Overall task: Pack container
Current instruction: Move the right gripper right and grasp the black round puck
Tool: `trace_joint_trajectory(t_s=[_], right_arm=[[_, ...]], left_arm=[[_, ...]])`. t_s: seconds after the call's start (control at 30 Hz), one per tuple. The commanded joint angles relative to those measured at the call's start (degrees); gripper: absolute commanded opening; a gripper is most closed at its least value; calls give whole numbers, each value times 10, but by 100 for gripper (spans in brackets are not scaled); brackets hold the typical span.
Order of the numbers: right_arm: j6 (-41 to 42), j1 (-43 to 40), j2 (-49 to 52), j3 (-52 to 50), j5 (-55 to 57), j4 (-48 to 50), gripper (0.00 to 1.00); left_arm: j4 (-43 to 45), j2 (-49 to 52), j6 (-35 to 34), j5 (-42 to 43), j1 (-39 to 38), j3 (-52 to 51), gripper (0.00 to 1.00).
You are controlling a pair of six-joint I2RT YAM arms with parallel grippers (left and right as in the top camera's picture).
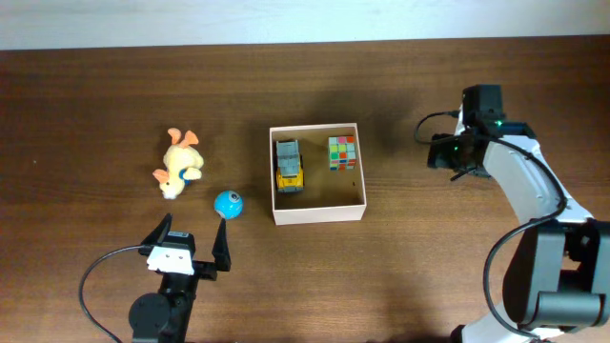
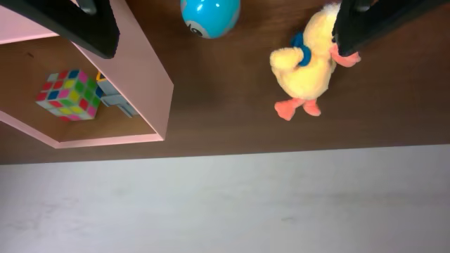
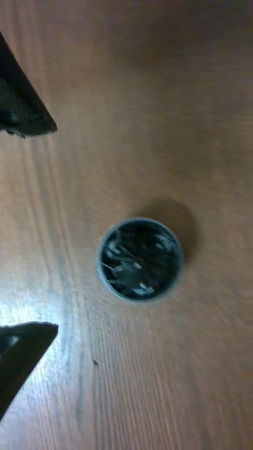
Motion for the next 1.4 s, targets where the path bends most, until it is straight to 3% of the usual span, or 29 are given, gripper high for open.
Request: trace_joint_trajectory(t_s=[0.0,0.17,0.47,1.37], right_arm=[[-9,-13,6,-5,5,12,84],[-22,-20,28,-5,3,36,90],[-48,-21,61,-5,8,85,91],[-73,-69,121,-5,-10,137,82]], left_arm=[[-1,-5,9,4,3,-3,99],[-1,-5,9,4,3,-3,99],[-1,-5,9,4,3,-3,99],[-1,-5,9,4,3,-3,99]])
